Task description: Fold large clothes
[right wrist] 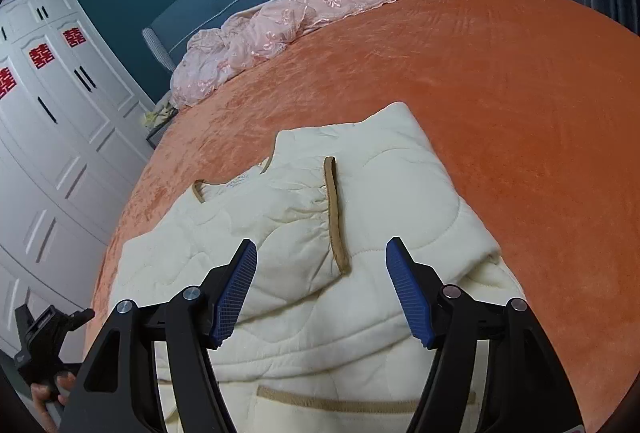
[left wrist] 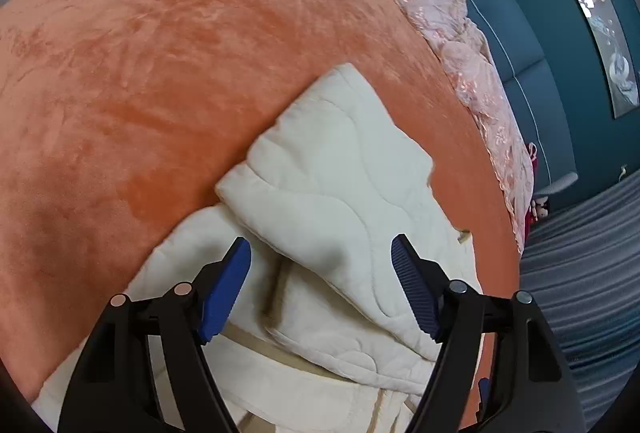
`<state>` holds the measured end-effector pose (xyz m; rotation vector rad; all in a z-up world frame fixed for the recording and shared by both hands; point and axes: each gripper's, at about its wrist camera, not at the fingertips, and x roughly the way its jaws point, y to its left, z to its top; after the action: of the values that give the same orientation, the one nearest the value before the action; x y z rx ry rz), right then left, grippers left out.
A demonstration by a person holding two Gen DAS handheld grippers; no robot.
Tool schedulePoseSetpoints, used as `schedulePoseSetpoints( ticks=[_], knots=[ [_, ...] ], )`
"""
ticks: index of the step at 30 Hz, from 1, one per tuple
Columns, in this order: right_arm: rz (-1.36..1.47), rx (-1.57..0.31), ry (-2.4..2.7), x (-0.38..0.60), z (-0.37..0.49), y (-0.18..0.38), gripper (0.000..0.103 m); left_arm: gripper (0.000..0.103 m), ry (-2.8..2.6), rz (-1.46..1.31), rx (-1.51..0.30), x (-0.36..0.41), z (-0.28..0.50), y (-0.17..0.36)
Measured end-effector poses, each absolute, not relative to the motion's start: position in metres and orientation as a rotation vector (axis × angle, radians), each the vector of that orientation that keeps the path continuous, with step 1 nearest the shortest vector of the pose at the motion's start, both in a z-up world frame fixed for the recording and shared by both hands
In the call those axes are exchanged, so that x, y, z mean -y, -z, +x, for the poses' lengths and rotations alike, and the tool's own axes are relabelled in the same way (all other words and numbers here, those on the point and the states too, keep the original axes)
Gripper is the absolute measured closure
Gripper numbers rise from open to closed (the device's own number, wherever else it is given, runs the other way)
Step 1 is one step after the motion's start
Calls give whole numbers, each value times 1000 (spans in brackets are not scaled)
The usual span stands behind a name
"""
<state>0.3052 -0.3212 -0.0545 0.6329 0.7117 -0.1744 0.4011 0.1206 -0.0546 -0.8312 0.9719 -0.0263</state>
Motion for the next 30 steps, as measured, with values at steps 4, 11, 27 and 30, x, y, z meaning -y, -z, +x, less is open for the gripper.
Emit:
schedulePoseSetpoints(
  ticks=[4, 11, 27, 30],
  knots=[
    [647, -783, 175, 316, 333, 74, 37, 34, -21, -854, -1000, -135, 407, 75],
    [672, -741, 59, 306, 340, 47, 90, 90, -30, -737, -992, -131, 412, 67],
    [483, -855, 142, 306, 290, 106, 91, 96, -51, -508, -986, -112, 385, 81],
    [430, -866, 157, 298, 294, 112, 90, 96, -60, -440, -982, -104, 387, 89]
  ],
)
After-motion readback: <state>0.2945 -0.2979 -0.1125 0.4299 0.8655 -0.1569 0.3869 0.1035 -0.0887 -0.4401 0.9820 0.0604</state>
